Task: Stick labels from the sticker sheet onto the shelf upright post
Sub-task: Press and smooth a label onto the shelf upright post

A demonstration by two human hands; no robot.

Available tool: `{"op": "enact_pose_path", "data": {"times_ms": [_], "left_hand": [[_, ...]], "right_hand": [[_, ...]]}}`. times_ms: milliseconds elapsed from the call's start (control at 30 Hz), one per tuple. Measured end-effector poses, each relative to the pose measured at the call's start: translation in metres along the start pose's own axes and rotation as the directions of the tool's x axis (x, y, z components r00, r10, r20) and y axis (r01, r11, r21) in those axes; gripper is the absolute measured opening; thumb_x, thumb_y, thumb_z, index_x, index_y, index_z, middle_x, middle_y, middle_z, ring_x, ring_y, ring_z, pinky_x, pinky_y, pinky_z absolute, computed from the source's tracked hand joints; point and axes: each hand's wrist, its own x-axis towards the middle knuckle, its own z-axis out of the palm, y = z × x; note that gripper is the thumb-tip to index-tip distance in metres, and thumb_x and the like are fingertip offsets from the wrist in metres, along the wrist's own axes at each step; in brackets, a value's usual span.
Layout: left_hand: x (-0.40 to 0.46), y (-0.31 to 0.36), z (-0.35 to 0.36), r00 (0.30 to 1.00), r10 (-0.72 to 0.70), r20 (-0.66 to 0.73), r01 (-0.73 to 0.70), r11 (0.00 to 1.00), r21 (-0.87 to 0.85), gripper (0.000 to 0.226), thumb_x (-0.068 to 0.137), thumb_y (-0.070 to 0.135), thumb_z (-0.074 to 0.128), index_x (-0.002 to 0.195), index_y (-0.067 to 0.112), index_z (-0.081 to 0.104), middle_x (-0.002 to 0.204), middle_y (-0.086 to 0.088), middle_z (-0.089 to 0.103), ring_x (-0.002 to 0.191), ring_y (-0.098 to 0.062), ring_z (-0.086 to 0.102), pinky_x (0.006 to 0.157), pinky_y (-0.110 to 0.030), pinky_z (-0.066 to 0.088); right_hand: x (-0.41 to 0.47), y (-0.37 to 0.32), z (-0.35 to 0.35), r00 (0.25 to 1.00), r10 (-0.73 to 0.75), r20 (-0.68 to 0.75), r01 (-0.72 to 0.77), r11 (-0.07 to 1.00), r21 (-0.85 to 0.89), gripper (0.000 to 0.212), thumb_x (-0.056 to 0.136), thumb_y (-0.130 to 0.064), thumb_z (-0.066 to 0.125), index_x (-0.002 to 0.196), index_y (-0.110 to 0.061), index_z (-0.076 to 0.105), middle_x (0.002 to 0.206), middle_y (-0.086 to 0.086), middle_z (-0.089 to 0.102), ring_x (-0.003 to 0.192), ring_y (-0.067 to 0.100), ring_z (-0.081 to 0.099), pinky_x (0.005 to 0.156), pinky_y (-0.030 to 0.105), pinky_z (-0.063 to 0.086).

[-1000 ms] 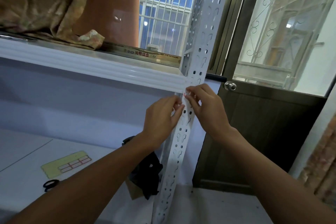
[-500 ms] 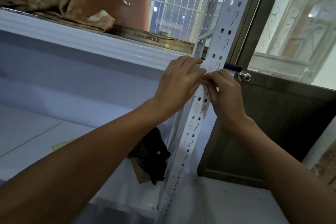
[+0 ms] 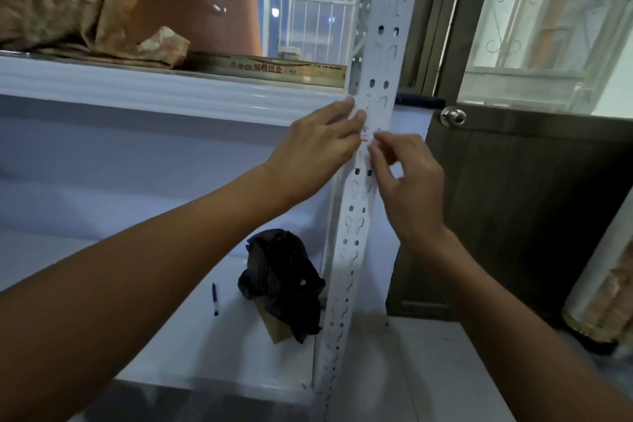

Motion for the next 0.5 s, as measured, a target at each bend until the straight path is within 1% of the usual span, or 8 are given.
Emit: {"op": "enact_pose_path", "data": {"times_ms": [100,167,300,333,400,500], "left_hand": [[0.004,0.001,-0.004,0.999,-0.031,0.024,0.031,1.000,0.004,0.017,0.080,0.000,0.080,0.096,-0.001,0.076,0.110,-0.014,0.075,0.107,-0.039,0.071,0.072,-0.042,0.063],[0.004,0.001,-0.005,0.998,-0.043,0.051,0.043,0.999,0.004,0.021,0.079,0.001,0.082,0.099,0.000,0.076,0.111,-0.014,0.075,0.108,-0.038,0.070,0.068,-0.042,0.063],[0.005,-0.001,-0.010,0.993,-0.029,0.114,0.029,1.000,0.005,0.023,0.079,0.001,0.082,0.101,-0.001,0.074,0.115,-0.016,0.073,0.109,-0.040,0.069,0.058,-0.045,0.061],[0.005,-0.001,-0.011,0.991,-0.024,0.132,0.022,1.000,0.013,0.025,0.079,0.000,0.082,0.102,-0.002,0.073,0.115,-0.016,0.073,0.108,-0.041,0.068,0.057,-0.045,0.061],[0.006,-0.001,-0.012,0.987,-0.008,0.162,0.005,1.000,0.024,0.028,0.080,-0.001,0.080,0.106,-0.006,0.071,0.116,-0.020,0.072,0.107,-0.044,0.068,0.057,-0.049,0.060],[0.009,-0.001,-0.014,0.985,0.014,0.173,-0.020,0.999,0.036,0.029,0.080,-0.004,0.080,0.107,-0.008,0.069,0.112,-0.024,0.071,0.102,-0.047,0.069,0.057,-0.051,0.061]], "right_hand": [[0.016,-0.004,0.003,0.989,-0.132,0.070,0.139,0.983,-0.116,0.021,0.099,-0.013,0.060,0.115,-0.004,0.069,0.101,0.010,0.065,0.091,0.020,0.062,0.080,0.032,0.054],[0.022,-0.002,0.003,0.972,-0.192,0.137,0.217,0.957,-0.194,0.019,0.099,-0.012,0.059,0.113,-0.002,0.068,0.096,0.012,0.064,0.089,0.026,0.061,0.075,0.038,0.054],[0.032,0.003,-0.001,0.929,-0.244,0.280,0.328,0.892,-0.311,0.014,0.095,-0.008,0.061,0.106,-0.002,0.067,0.094,0.013,0.063,0.085,0.029,0.060,0.069,0.044,0.056],[0.035,0.003,-0.002,0.918,-0.250,0.307,0.347,0.882,-0.319,0.013,0.095,-0.008,0.061,0.105,-0.002,0.067,0.093,0.013,0.063,0.083,0.029,0.059,0.068,0.046,0.055],[0.042,0.003,-0.007,0.889,-0.263,0.374,0.390,0.863,-0.320,0.015,0.096,-0.008,0.059,0.106,-0.001,0.066,0.094,0.015,0.063,0.084,0.031,0.059,0.070,0.048,0.055],[0.054,0.007,-0.016,0.827,-0.305,0.472,0.476,0.827,-0.299,0.015,0.094,-0.005,0.060,0.107,-0.002,0.068,0.093,0.015,0.063,0.085,0.033,0.060,0.072,0.048,0.054]]}}
